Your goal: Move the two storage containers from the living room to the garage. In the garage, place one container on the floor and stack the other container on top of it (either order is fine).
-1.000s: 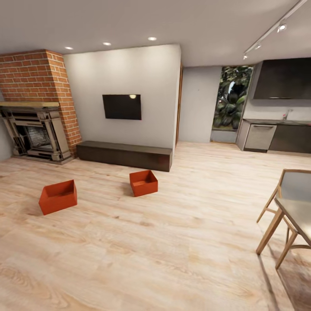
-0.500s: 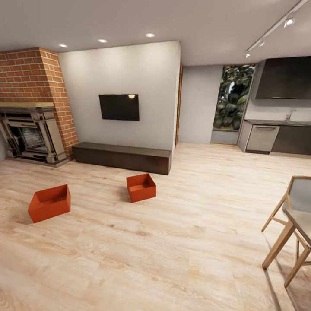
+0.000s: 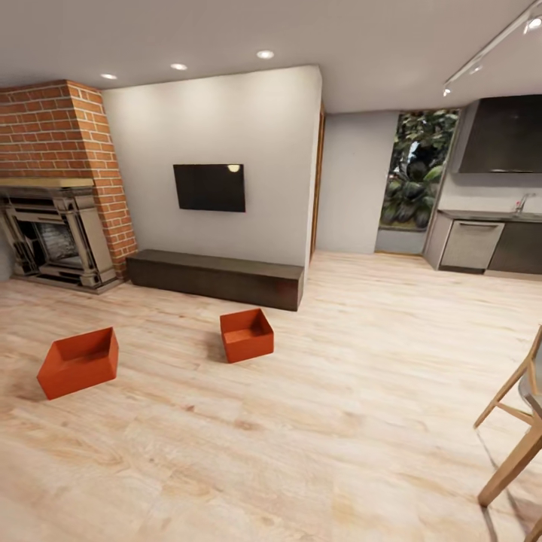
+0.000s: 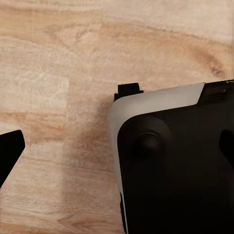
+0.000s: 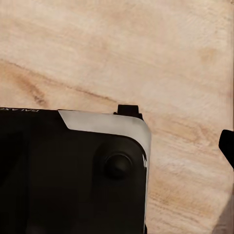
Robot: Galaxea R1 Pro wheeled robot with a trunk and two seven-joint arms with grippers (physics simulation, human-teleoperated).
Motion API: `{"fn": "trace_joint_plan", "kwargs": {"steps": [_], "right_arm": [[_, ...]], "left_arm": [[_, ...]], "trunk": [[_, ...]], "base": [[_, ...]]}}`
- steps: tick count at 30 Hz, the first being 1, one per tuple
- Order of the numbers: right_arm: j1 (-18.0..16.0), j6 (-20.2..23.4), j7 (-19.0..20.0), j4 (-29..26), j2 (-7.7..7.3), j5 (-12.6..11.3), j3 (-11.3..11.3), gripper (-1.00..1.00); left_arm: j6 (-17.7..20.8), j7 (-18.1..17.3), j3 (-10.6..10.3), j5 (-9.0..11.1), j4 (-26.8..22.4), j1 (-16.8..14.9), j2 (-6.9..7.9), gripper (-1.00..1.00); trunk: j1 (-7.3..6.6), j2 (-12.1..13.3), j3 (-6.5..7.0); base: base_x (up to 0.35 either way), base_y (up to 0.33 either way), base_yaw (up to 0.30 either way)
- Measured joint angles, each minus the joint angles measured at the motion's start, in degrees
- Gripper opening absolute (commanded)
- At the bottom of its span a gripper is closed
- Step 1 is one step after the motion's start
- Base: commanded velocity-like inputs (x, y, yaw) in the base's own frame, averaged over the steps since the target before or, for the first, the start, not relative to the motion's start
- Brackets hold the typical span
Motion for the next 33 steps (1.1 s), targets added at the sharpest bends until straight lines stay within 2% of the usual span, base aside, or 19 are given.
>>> {"fn": "trace_joint_plan", "kwargs": {"steps": [19,33], "right_arm": [[-0.01,0.0,0.0,0.0,0.0,0.0,0.0,1.0],[0.01,0.01,-0.01,0.01,0.0,0.0,0.03,1.0]], "left_arm": [[0.0,0.0,0.0,0.0,0.0,0.0,0.0,1.0],[0.0,-0.01,-0.02,0.0,0.01,-0.01,0.0,1.0]], "trunk": [[0.0,0.0,0.0],[0.0,0.0,0.0]], "base": [[0.346,-0.102,0.221],[0.338,-0.179,0.026]]}}
